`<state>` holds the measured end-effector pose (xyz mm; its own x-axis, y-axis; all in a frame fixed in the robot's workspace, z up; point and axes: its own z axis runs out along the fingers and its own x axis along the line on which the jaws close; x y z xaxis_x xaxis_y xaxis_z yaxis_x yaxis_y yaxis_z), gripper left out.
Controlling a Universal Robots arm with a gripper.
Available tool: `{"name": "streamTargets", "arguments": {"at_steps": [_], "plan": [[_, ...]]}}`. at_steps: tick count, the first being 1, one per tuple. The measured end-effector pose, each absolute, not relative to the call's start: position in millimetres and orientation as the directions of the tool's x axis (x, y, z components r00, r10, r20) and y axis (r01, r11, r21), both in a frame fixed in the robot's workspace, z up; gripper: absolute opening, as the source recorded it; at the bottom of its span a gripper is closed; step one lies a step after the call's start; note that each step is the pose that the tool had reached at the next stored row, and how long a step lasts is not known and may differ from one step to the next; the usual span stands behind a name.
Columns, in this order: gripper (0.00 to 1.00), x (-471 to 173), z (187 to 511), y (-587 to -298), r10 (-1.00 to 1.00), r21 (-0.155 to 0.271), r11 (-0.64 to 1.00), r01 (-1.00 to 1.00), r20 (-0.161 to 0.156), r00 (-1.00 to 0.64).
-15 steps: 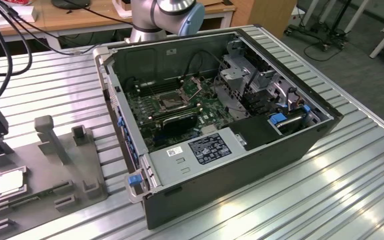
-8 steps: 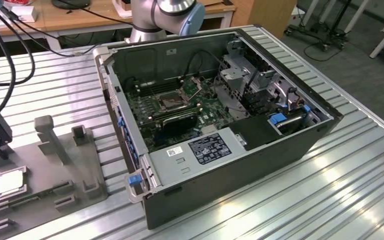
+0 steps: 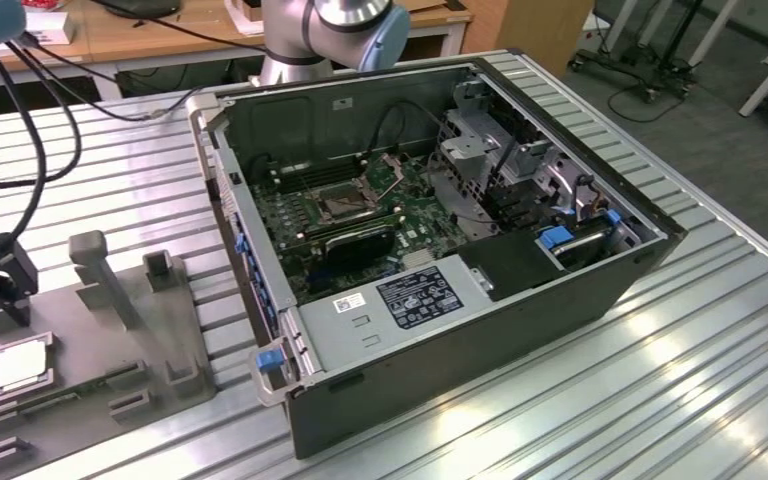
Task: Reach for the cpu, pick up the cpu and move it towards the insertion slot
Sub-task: 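Pick up the cpu and move it towards the insertion slot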
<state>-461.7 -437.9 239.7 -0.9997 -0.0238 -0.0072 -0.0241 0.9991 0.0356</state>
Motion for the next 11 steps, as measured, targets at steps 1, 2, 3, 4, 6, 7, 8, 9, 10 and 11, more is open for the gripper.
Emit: {"name": "streamTargets", "arguments": {"at_steps": [1, 2, 3, 4, 6, 7, 8, 9, 10, 11], "plan": [[0.82, -461, 238, -438, -0.024, 0.036, 0.999, -0.024, -0.007, -1.000], [0.82, -461, 236, -439, -0.024, 0.036, 0.999, -0.024, -0.007, -1.000], [0.82, -460, 234, -439, -0.024, 0.036, 0.999, -0.024, -0.007, -1.000], [0.82, -460, 233, -440, -0.024, 0.036, 0.999, -0.024, -0.007, -1.000], [0.82, -459, 229, -440, -0.024, 0.036, 0.999, -0.024, -0.006, -1.000], [0.82, -458, 227, -441, -0.024, 0.036, 0.999, -0.024, -0.006, -1.000], [0.82, -458, 225, -441, -0.024, 0.036, 0.999, -0.024, -0.006, -1.000], [0.82, -458, 224, -441, -0.024, 0.036, 0.999, -0.024, -0.006, -1.000], [0.82, -457, 222, -441, -0.024, 0.036, 0.999, -0.024, -0.005, -1.000], [0.82, -457, 220, -442, -0.024, 0.036, 0.999, -0.024, -0.004, -1.000]]}}
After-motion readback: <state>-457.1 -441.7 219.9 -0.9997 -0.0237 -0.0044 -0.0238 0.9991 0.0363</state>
